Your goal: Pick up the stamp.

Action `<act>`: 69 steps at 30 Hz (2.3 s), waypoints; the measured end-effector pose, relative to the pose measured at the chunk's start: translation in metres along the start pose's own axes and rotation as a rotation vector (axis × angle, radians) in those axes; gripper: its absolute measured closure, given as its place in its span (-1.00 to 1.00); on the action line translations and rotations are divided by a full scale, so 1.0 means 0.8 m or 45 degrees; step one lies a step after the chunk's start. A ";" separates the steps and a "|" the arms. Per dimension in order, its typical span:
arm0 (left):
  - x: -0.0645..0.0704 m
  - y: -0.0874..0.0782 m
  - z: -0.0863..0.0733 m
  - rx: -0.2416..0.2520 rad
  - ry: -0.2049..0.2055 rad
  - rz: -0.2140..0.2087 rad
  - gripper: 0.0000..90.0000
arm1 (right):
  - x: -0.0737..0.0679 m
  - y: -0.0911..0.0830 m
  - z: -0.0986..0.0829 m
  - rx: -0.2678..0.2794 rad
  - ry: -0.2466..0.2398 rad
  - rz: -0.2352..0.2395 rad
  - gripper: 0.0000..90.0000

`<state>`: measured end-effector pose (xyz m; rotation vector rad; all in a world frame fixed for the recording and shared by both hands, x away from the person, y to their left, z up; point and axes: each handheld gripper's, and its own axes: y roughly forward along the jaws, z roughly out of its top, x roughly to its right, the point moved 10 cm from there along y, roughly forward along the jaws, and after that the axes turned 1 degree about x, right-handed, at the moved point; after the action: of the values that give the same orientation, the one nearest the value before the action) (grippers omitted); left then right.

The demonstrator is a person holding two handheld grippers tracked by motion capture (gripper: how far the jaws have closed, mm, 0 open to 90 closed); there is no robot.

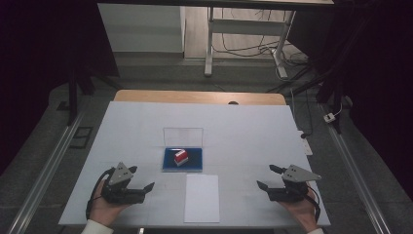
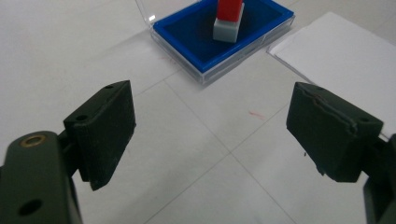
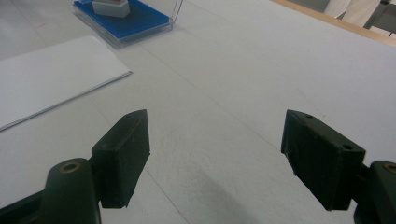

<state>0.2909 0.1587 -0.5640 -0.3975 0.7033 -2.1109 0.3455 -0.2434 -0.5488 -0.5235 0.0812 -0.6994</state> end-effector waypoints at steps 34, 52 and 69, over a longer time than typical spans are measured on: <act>0.016 0.022 0.073 -0.021 0.035 -0.114 -0.60 | -0.003 0.007 -0.008 -0.033 -0.004 0.001 -0.46; 0.018 0.065 0.097 -0.076 0.036 -0.139 -0.55 | -0.004 0.008 -0.009 -0.029 -0.008 0.005 -0.44; 0.019 0.104 0.109 -0.145 0.057 -0.147 -0.46 | -0.004 0.009 -0.011 -0.044 -0.010 0.002 -0.43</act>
<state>0.3789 0.0768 -0.5451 -0.4646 0.8473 -2.2001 0.3453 -0.2411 -0.5604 -0.5587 0.0867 -0.6952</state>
